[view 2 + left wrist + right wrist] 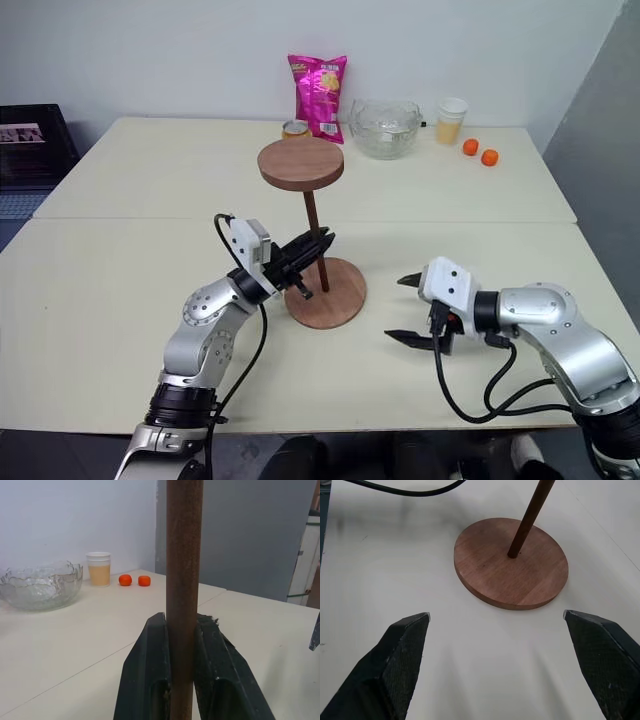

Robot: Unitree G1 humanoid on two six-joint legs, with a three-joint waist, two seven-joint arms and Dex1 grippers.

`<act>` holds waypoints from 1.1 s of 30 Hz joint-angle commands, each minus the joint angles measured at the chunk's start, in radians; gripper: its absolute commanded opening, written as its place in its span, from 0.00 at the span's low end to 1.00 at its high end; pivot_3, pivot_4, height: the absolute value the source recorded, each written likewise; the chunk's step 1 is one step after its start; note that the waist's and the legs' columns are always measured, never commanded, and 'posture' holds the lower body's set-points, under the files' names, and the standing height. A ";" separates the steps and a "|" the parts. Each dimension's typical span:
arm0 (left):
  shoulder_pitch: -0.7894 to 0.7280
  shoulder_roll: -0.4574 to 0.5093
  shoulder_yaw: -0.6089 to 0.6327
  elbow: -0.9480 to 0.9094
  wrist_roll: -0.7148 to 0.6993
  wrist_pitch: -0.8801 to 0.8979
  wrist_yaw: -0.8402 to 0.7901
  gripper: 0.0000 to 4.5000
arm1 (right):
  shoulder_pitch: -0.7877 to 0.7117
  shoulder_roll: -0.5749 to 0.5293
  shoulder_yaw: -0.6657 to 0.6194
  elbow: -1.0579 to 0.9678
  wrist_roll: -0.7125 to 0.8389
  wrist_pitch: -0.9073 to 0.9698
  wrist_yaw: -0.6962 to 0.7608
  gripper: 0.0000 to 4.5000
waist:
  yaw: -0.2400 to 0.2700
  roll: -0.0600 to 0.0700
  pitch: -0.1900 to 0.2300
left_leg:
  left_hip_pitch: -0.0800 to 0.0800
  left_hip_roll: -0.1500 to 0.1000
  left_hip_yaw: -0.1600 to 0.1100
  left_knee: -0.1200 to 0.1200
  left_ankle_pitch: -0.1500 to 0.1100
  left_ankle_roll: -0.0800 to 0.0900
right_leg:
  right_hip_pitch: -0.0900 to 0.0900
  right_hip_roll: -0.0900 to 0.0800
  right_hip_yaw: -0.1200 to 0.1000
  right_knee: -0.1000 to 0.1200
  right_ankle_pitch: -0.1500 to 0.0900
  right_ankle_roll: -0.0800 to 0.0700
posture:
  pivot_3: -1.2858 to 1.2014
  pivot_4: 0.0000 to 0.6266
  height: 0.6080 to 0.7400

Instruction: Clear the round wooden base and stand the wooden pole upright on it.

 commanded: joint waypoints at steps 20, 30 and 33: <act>0.099 0.075 -0.041 0.004 0.067 0.046 0.035 0.06 | -0.014 0.011 0.000 -0.036 0.008 0.014 -0.017 1.00 | -0.003 0.000 -0.002 | 0.003 0.000 0.001 -0.003 0.000 0.000 | 0.001 0.000 0.001 0.000 0.000 0.000 | 0.52 0.24 1.00; 0.117 0.090 -0.065 0.035 0.089 0.039 0.064 0.06 | -0.009 0.014 0.000 -0.046 0.009 0.029 -0.035 1.00 | -0.003 0.001 -0.004 | 0.017 0.000 0.001 -0.007 0.000 0.001 | 0.014 0.000 0.001 -0.003 -0.002 0.002 | 0.52 0.24 1.00; 0.123 0.089 -0.056 0.049 0.083 0.045 0.076 0.06 | -0.009 0.015 0.000 -0.044 0.006 0.028 -0.036 1.00 | -0.003 0.002 -0.004 | 0.017 0.000 0.001 -0.007 0.000 0.001 | 0.014 0.000 0.001 -0.003 -0.002 0.002 | 0.52 0.24 1.00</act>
